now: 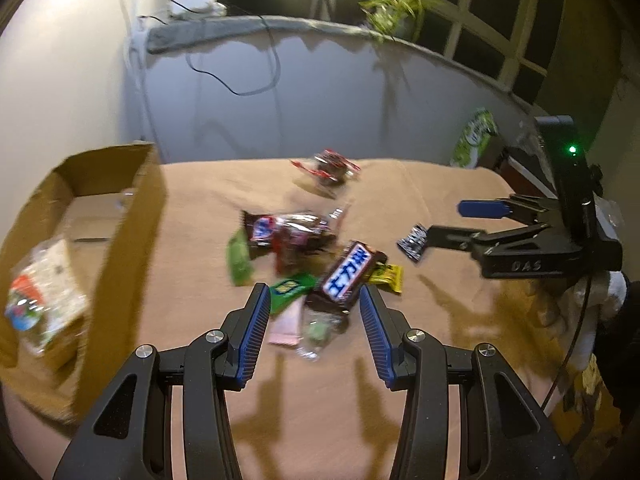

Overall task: Organize snacks
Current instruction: 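Grasp the black candy packet with the right tool while the left tool grasps the Snickers bar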

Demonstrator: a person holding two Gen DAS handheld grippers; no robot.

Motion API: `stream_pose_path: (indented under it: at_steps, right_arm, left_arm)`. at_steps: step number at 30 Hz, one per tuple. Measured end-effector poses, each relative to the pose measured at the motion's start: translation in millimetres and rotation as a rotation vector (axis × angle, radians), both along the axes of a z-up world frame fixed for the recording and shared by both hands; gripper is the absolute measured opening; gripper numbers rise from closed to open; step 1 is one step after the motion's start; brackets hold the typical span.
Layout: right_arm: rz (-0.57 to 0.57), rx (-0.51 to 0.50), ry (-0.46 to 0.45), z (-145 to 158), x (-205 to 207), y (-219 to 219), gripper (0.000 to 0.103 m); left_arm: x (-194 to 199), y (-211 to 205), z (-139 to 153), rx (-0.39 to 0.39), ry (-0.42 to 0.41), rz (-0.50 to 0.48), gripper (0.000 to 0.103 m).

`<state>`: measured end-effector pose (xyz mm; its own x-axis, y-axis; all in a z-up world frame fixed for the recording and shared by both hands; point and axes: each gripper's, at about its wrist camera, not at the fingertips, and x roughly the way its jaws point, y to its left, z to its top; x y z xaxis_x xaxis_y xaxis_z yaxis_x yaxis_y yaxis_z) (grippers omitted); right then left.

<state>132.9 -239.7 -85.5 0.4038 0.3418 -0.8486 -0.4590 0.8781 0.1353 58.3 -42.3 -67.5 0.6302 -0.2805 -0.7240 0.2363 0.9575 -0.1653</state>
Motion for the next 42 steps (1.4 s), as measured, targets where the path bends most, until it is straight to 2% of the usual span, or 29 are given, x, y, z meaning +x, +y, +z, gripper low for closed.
stream_pose_path:
  at_steps: [10,15,20,25,27,31,33,42]
  right_arm:
    - [0.030,-0.008,0.030,-26,7,8,0.080]
    - [0.045,-0.026,0.037,-32,11,13,0.070]
    - [0.049,-0.025,0.039,-36,13,14,0.068]
    - [0.053,-0.040,0.032,-36,12,14,0.059]
    - [0.054,-0.052,0.026,-37,11,15,0.055]
    - [0.061,-0.067,0.017,-37,9,16,0.047]
    - [0.060,-0.065,0.016,-37,8,16,0.035]
    - [0.056,-0.048,0.027,-31,4,16,0.021]
  left_arm:
    - [29,-29,-19,0.030,0.066,-0.086,0.044]
    - [40,-34,-24,0.046,0.080,-0.104,0.041]
    - [49,-41,-31,0.070,0.095,-0.128,0.041]
    - [57,-45,-40,0.069,0.123,-0.144,0.040]
    - [58,-44,-41,0.059,0.128,-0.141,0.032]
    - [57,-45,-41,0.061,0.123,-0.138,0.029]
    - [55,-45,-40,0.060,0.122,-0.140,0.027]
    - [49,-41,-37,0.036,0.113,-0.130,0.027]
